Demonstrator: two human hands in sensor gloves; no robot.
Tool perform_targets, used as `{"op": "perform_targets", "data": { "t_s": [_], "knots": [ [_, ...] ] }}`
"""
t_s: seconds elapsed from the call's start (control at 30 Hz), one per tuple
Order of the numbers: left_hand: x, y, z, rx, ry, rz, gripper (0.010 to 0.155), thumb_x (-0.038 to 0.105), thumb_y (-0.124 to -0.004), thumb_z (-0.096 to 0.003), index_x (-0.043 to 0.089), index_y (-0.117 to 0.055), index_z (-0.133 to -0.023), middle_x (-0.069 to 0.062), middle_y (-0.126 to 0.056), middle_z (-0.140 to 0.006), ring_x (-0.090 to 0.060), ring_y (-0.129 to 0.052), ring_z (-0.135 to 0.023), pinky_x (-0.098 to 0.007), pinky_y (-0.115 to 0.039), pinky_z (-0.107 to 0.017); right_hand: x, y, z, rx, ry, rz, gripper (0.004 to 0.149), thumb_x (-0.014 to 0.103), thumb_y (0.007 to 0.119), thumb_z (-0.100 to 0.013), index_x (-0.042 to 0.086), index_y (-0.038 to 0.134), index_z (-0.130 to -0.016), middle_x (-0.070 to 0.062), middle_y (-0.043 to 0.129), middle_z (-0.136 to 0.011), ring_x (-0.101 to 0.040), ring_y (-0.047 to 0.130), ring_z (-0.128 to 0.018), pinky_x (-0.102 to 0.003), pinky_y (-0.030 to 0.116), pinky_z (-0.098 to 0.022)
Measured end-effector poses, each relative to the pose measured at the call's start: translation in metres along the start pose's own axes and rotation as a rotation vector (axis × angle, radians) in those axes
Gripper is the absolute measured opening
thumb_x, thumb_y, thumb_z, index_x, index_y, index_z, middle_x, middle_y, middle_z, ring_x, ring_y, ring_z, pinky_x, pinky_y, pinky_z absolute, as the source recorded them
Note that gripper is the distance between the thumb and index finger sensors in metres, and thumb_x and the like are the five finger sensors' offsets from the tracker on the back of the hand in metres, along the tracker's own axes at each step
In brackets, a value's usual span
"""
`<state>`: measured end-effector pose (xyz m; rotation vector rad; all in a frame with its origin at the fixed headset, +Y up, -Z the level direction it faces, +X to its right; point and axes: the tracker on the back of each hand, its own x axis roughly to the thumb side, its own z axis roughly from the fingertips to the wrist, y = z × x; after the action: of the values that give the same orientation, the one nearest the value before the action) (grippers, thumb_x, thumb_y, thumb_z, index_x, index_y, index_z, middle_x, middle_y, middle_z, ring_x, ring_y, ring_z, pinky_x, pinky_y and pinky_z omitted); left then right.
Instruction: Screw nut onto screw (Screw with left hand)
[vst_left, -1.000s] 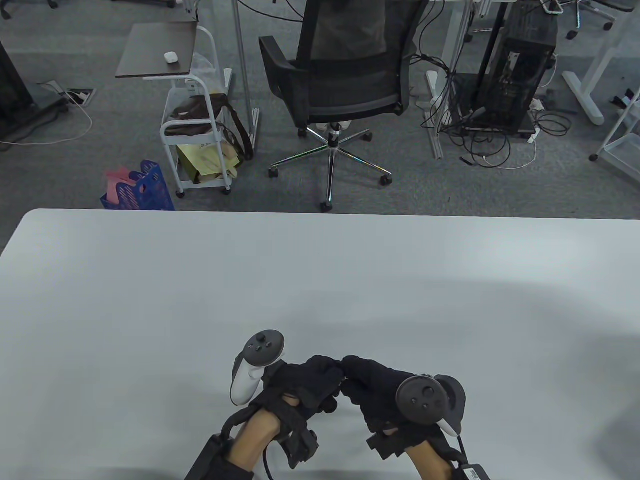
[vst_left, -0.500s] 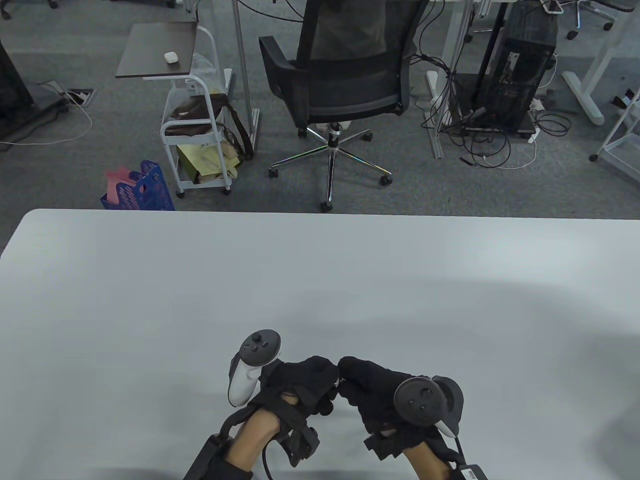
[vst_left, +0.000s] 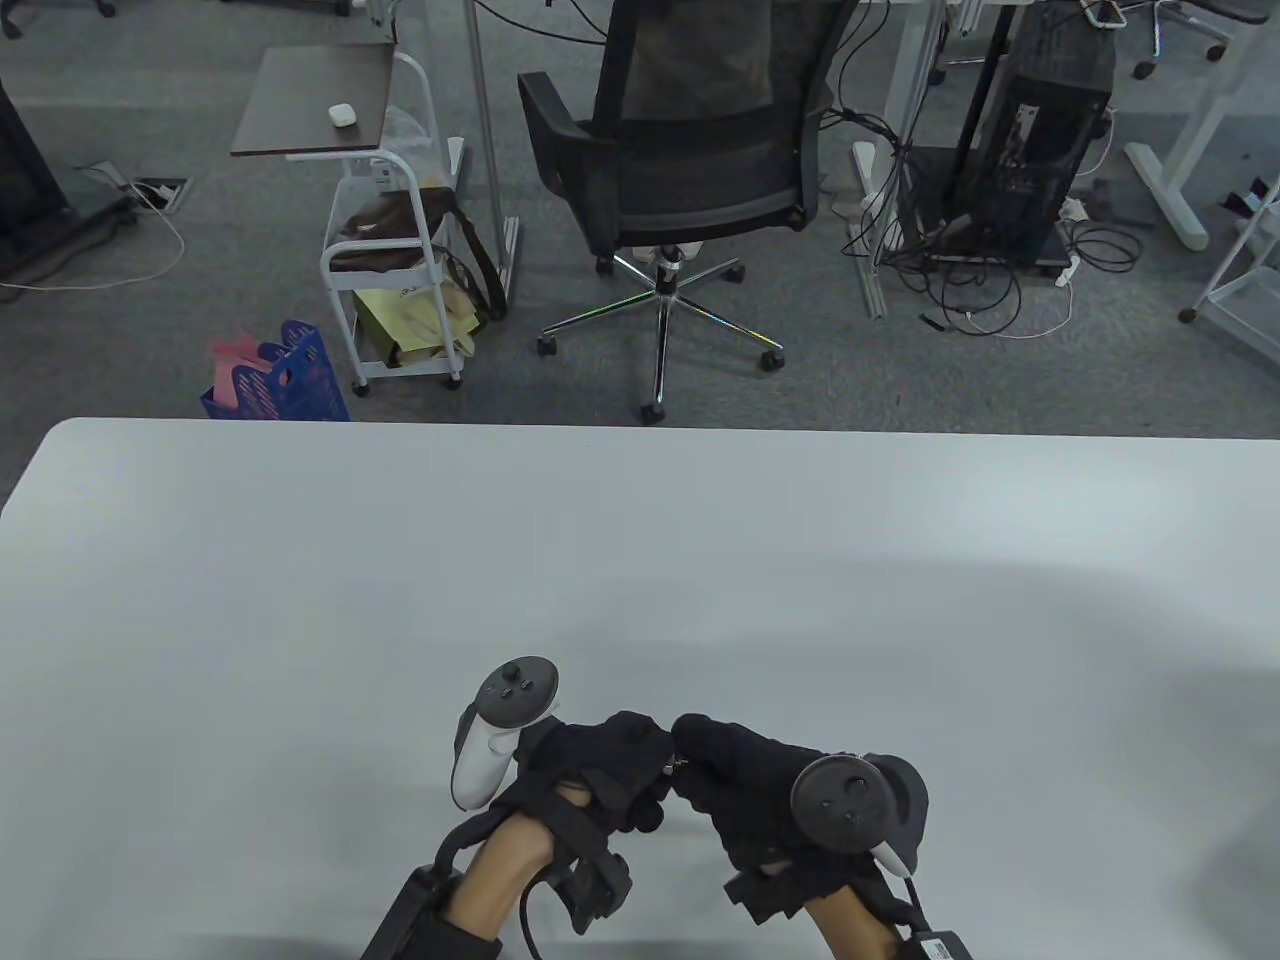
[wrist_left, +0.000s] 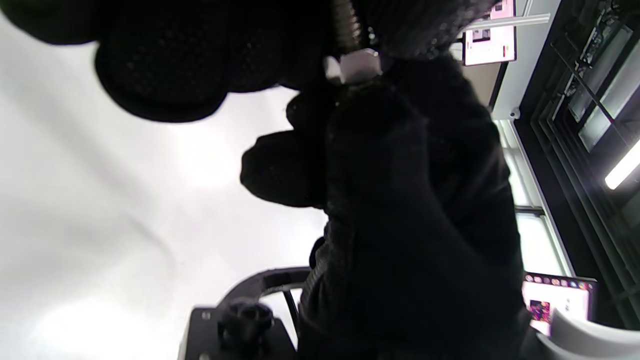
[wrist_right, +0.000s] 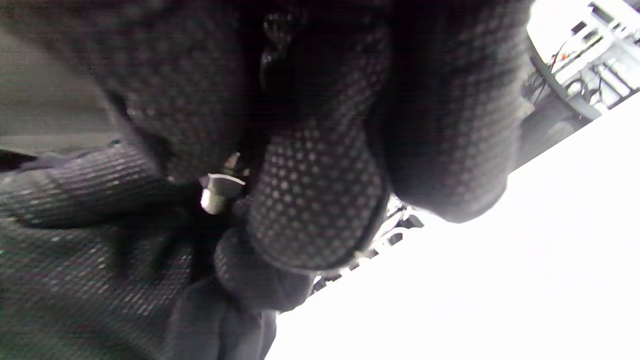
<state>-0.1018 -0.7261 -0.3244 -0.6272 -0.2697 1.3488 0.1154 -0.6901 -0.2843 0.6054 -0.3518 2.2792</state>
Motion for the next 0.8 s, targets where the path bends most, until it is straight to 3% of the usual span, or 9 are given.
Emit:
{"op": "perform_targets", "data": {
  "t_s": [0.13, 0.23, 0.3, 0.43, 0.6, 0.67, 0.8],
  "knots": [
    [0.0020, -0.0022, -0.0010, -0.014, -0.015, -0.026, 0.054, 0.038, -0.070, -0.0444, 0.001, -0.075, -0.084, -0.029, -0.084, -0.072, -0.045, -0.091, -0.045, -0.061, -0.070, -0.040, 0.0013, -0.0005, 0.0001, -0.015, -0.003, 0.036, 0.049, 0.032, 0.097, -0.029, 0.014, 0.090, -0.075, -0.006, 0.105, -0.061, -0.011, 0.118, -0.029, -0.036, 0.103, -0.029],
    [0.0042, -0.0015, -0.0006, -0.063, -0.047, 0.012, 0.055, 0.036, -0.070, -0.0454, 0.004, -0.067, -0.090, -0.027, -0.077, -0.080, -0.044, -0.088, -0.053, -0.060, -0.068, -0.046, 0.0038, -0.0039, 0.0002, -0.058, -0.007, 0.040, 0.049, 0.032, 0.095, -0.030, 0.013, 0.090, -0.074, -0.006, 0.106, -0.058, -0.010, 0.118, -0.027, -0.036, 0.104, -0.028],
    [0.0031, -0.0007, 0.0010, -0.017, -0.039, 0.002, 0.063, 0.042, -0.069, -0.0452, 0.003, -0.064, -0.095, -0.029, -0.076, -0.082, -0.046, -0.088, -0.055, -0.061, -0.067, -0.047, 0.0042, -0.0043, 0.0000, -0.060, -0.010, 0.049, 0.048, 0.032, 0.095, -0.030, 0.013, 0.090, -0.074, -0.006, 0.106, -0.058, -0.010, 0.118, -0.027, -0.036, 0.104, -0.028],
    [0.0022, -0.0016, -0.0007, 0.004, -0.032, -0.021, 0.058, 0.042, -0.072, -0.0440, 0.001, -0.079, -0.084, -0.031, -0.085, -0.073, -0.048, -0.092, -0.046, -0.063, -0.070, -0.041, 0.0050, -0.0042, 0.0001, -0.055, -0.015, 0.065, 0.048, 0.032, 0.095, -0.030, 0.013, 0.090, -0.074, -0.006, 0.106, -0.058, -0.010, 0.118, -0.026, -0.036, 0.104, -0.027],
    [0.0049, -0.0027, 0.0001, -0.076, -0.041, 0.001, 0.055, 0.036, -0.071, -0.0451, 0.004, -0.067, -0.090, -0.027, -0.077, -0.081, -0.044, -0.088, -0.053, -0.060, -0.068, -0.046, 0.0094, -0.0062, 0.0002, -0.066, -0.042, 0.097, 0.048, 0.033, 0.094, -0.030, 0.013, 0.090, -0.074, -0.006, 0.106, -0.057, -0.010, 0.118, -0.026, -0.036, 0.104, -0.027],
    [0.0029, -0.0014, 0.0008, -0.070, -0.047, 0.033, 0.065, 0.043, -0.069, -0.0454, 0.006, -0.060, -0.097, -0.027, -0.074, -0.084, -0.043, -0.087, -0.056, -0.059, -0.068, -0.047, 0.0093, -0.0066, 0.0000, -0.067, -0.044, 0.098, 0.048, 0.032, 0.094, -0.030, 0.013, 0.091, -0.074, -0.006, 0.106, -0.057, -0.010, 0.118, -0.026, -0.036, 0.104, -0.027],
    [0.0003, 0.0009, 0.0010, 0.010, -0.014, -0.003, 0.062, 0.045, -0.071, -0.0440, 0.001, -0.074, -0.088, -0.030, -0.081, -0.077, -0.047, -0.090, -0.049, -0.062, -0.069, -0.043, 0.0095, -0.0065, 0.0002, -0.067, -0.046, 0.104, 0.048, 0.033, 0.095, -0.030, 0.013, 0.091, -0.073, -0.006, 0.106, -0.057, -0.010, 0.118, -0.026, -0.036, 0.103, -0.027]
  ]
}}
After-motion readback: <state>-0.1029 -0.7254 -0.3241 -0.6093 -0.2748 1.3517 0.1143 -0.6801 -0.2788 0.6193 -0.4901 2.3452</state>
